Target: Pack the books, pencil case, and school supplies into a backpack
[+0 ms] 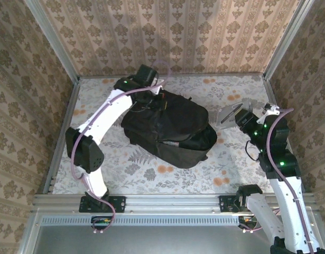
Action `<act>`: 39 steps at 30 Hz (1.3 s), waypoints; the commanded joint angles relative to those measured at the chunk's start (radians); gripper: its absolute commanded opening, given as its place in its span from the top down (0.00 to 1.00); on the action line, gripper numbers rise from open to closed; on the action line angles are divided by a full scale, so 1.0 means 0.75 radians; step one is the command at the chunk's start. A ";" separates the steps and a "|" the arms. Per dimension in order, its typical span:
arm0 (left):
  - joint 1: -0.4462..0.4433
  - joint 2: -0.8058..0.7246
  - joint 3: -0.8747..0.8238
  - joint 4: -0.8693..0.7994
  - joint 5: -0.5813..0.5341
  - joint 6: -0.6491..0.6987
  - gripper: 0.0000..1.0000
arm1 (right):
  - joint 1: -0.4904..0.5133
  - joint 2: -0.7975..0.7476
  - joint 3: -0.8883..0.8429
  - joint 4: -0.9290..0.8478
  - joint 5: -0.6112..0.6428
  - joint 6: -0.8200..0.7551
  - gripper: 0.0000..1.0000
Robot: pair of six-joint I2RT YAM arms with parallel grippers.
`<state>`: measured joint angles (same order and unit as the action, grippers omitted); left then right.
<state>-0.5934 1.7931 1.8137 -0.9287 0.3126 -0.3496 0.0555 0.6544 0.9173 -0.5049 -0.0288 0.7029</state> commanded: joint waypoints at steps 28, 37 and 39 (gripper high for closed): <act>-0.116 -0.100 0.020 -0.020 -0.036 0.033 0.35 | 0.094 0.242 -0.589 1.139 -0.498 0.897 0.60; -0.489 0.200 0.540 -0.385 -0.494 0.182 0.09 | 0.126 0.232 -0.567 1.141 -0.494 0.909 0.61; -0.540 0.264 0.610 -0.419 -0.529 0.189 0.08 | 0.130 0.232 -0.561 1.132 -0.494 0.907 0.61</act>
<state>-0.9642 1.9190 2.2215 -1.1007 0.0521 -0.2592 0.1425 0.8440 0.4683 0.2485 -0.3744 1.3556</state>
